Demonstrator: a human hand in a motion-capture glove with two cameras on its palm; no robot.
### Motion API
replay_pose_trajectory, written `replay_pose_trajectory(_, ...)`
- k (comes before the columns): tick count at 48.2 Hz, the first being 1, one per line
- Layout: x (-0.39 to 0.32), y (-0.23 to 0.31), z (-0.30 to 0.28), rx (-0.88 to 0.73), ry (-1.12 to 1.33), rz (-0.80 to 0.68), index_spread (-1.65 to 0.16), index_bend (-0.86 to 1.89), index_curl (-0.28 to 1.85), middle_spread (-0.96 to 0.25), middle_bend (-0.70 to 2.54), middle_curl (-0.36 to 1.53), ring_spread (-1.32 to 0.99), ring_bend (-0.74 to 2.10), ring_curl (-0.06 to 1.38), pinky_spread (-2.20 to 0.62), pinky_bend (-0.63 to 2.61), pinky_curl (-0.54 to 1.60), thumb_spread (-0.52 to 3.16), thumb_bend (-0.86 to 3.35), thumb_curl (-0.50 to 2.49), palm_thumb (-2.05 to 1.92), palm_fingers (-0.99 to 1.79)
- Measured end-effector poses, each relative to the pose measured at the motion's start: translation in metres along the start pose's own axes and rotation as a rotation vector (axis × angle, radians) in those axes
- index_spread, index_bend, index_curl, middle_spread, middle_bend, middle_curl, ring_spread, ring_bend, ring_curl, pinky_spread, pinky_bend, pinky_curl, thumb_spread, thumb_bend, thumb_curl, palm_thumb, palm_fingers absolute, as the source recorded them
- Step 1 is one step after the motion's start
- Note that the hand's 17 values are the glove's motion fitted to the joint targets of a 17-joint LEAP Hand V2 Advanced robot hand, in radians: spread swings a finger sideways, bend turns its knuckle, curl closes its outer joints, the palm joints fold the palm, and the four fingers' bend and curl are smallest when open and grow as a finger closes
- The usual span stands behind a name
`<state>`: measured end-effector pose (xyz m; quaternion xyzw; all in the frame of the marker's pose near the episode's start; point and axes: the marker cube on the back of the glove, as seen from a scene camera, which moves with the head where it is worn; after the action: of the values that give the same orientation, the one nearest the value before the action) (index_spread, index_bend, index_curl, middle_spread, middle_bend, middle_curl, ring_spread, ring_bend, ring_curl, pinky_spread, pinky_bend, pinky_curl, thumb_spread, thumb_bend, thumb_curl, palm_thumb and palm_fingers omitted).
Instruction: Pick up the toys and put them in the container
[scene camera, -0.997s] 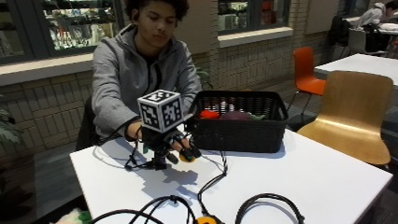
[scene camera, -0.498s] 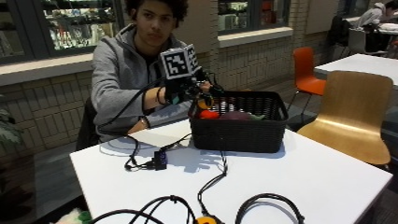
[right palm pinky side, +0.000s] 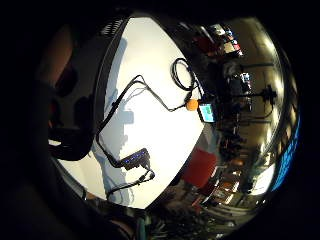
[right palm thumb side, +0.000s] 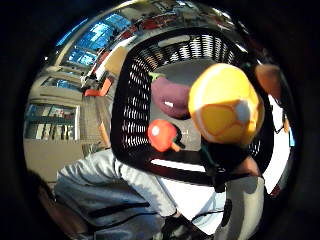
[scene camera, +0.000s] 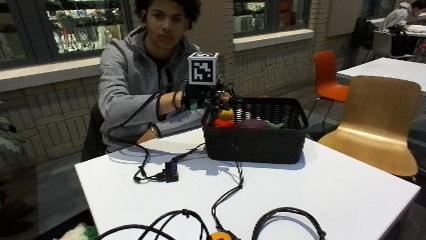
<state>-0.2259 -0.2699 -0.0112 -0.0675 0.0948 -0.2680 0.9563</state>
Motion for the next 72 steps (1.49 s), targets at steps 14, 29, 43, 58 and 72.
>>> replay_pose_trajectory(14,0.005,0.004,-0.004,0.051,-0.039,0.035,-0.25,0.64,0.39,0.02,0.16,0.38,-0.09,0.15,0.16,-0.01,0.64,0.36,1.28,-0.02,0.39,0.43,-0.11)
replay_pose_trajectory(29,0.077,0.031,0.001,0.083,-0.111,0.159,-0.27,0.64,0.41,0.02,0.17,0.37,-0.08,0.15,0.15,-0.01,0.61,0.35,1.29,-0.01,0.36,0.4,-0.06)
replay_pose_trajectory(43,0.219,0.083,0.04,0.069,-0.166,0.551,-0.26,0.69,0.45,0.02,0.19,0.37,-0.09,0.18,0.16,-0.01,0.6,0.35,1.31,-0.01,0.35,0.42,0.02)
replay_pose_trajectory(58,0.294,0.065,0.072,-0.086,0.047,0.681,-0.27,0.53,0.43,0.03,0.19,0.38,-0.09,0.18,0.18,-0.01,0.62,0.36,1.31,-0.01,0.34,0.44,-0.08)
replay_pose_trajectory(72,0.336,0.014,0.093,-0.191,0.257,0.578,-0.3,0.2,0.36,0.04,0.11,0.33,-0.07,0.15,0.2,0.0,0.57,0.35,1.29,-0.01,0.33,0.42,-0.22)
